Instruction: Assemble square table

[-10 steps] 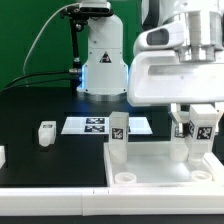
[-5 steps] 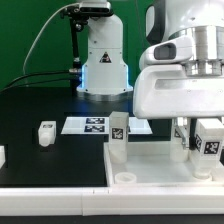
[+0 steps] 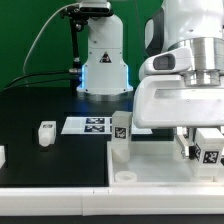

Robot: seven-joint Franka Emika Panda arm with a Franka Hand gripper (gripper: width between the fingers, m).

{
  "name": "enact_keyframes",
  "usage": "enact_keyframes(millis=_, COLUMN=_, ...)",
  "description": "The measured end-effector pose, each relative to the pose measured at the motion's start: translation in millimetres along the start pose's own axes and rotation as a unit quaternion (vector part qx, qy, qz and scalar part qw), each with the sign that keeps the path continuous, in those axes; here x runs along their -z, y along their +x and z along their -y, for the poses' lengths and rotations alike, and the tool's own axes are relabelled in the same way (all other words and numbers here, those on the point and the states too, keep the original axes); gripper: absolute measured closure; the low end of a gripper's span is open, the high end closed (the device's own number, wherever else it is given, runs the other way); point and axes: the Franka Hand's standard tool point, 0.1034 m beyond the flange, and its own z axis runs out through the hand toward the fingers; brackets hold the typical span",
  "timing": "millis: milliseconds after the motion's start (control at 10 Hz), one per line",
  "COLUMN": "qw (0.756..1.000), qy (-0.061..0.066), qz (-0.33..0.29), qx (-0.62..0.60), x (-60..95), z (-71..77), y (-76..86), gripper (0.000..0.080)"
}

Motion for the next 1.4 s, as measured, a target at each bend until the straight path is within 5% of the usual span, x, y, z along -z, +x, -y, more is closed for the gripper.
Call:
enact_keyframes(millis=300, qw=1.0, qy=0.0, qz=0.001, qx=-0.003, x=0.1, z=-0.2, y=-0.2, gripper=0.0515)
enact_keyframes(millis=500, qw=1.0, qy=0.0, qz=0.001, qx=-0.001, x=0.5, z=-0.6, y=0.4, gripper=0.0216)
enact_keyframes(millis=800, qw=0.999, qy=0.003, qz=0.049, qx=-0.005, x=26.4, z=-10.7, y=20.4, gripper=0.0152)
enact_keyframes(millis=1200, qw=0.983, qy=0.006, qz=0.179, qx=-0.041, x=16.6, z=-11.3, y=15.9, gripper=0.0151)
enact_keyframes(millis=1400, qw=0.981, qy=0.012, qz=0.19, qx=-0.049, x=13.6, z=-4.4, y=23.1, gripper=0.0151)
